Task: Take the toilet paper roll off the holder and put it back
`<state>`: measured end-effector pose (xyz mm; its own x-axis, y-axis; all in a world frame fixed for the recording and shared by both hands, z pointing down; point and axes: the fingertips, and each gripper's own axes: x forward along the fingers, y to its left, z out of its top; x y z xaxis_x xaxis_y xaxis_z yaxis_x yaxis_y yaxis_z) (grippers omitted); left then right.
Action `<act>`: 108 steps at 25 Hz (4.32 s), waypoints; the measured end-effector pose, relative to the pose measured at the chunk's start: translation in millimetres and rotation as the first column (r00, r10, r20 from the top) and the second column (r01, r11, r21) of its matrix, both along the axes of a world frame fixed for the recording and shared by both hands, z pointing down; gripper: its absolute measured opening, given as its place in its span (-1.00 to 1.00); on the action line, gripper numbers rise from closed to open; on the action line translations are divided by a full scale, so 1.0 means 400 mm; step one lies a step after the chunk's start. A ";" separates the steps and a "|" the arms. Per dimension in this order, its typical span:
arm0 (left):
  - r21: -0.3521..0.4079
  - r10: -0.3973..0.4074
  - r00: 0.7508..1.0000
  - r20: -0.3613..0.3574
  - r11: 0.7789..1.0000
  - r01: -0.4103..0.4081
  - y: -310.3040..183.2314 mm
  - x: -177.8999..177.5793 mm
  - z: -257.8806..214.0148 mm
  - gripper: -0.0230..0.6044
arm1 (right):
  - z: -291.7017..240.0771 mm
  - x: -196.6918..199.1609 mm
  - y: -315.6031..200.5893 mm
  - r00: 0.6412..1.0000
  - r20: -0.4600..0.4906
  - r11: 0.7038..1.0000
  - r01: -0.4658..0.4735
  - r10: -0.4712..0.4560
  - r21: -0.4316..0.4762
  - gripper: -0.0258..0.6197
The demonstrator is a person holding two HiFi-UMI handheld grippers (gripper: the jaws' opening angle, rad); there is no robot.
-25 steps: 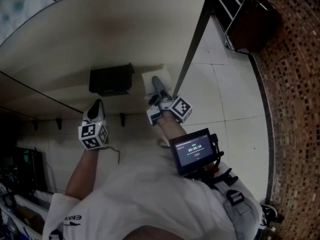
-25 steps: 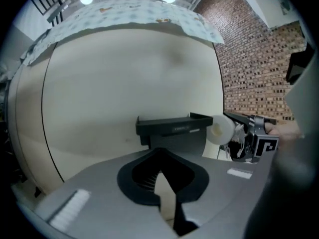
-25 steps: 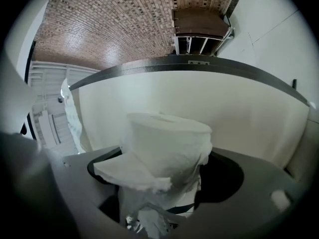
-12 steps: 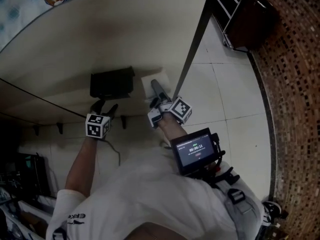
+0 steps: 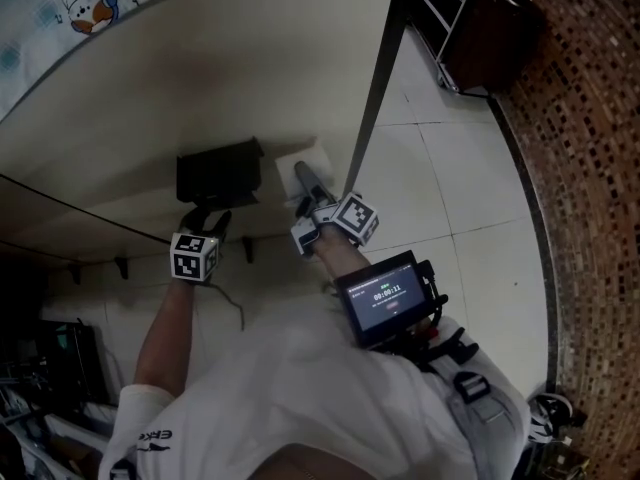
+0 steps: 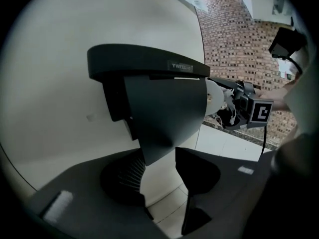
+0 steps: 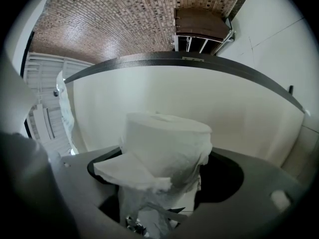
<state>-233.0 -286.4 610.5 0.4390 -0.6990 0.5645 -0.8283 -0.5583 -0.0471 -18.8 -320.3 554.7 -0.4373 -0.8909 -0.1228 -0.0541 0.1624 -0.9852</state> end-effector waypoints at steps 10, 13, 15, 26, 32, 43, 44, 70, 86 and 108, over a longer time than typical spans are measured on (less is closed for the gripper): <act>-0.039 0.089 0.996 -0.019 0.995 -0.090 0.097 0.011 -0.035 -0.40 | 0.033 -0.022 0.009 1.000 0.014 1.000 0.010 -0.010 -0.011 0.48; -0.072 0.112 0.992 -0.052 0.991 -0.116 0.123 0.016 -0.053 -0.40 | 0.043 -0.031 0.010 1.000 0.023 1.000 0.015 -0.014 -0.013 0.48; -0.086 0.123 0.989 -0.077 0.988 -0.130 0.142 0.012 -0.064 -0.39 | 0.044 -0.042 0.013 1.000 0.026 1.000 0.018 -0.018 -0.009 0.48; -0.106 0.198 0.962 -0.190 0.970 -0.220 0.196 0.006 -0.137 -0.37 | 0.050 -0.094 0.023 0.999 0.035 0.999 0.034 -0.034 -0.002 0.48; -0.111 0.211 0.953 -0.219 0.965 -0.239 0.203 0.005 -0.158 -0.36 | 0.054 -0.118 0.015 0.999 0.032 1.000 0.031 -0.031 0.000 0.48; -0.120 0.219 0.951 -0.220 0.961 -0.249 0.212 0.002 -0.162 -0.37 | 0.046 -0.148 0.002 1.000 0.004 0.999 0.024 -0.024 0.046 0.48; -0.120 0.219 0.951 -0.219 0.961 -0.249 0.213 0.002 -0.161 -0.37 | 0.045 -0.154 0.004 1.000 0.003 0.999 0.028 -0.029 0.043 0.48; -0.143 0.245 0.947 -0.209 0.950 -0.277 0.189 -0.027 -0.139 -0.38 | 0.051 -0.399 0.027 0.903 -0.121 0.873 0.429 -0.412 0.233 0.45; -0.155 0.238 0.951 -0.197 0.950 -0.271 0.200 -0.021 -0.138 -0.38 | 0.073 -0.503 0.053 0.799 -0.227 0.766 0.600 -0.557 0.230 0.45; -0.166 0.235 0.955 -0.179 0.950 -0.265 0.191 -0.030 -0.110 -0.41 | 0.154 -0.520 0.115 0.674 -0.392 0.663 0.725 -0.626 0.187 0.71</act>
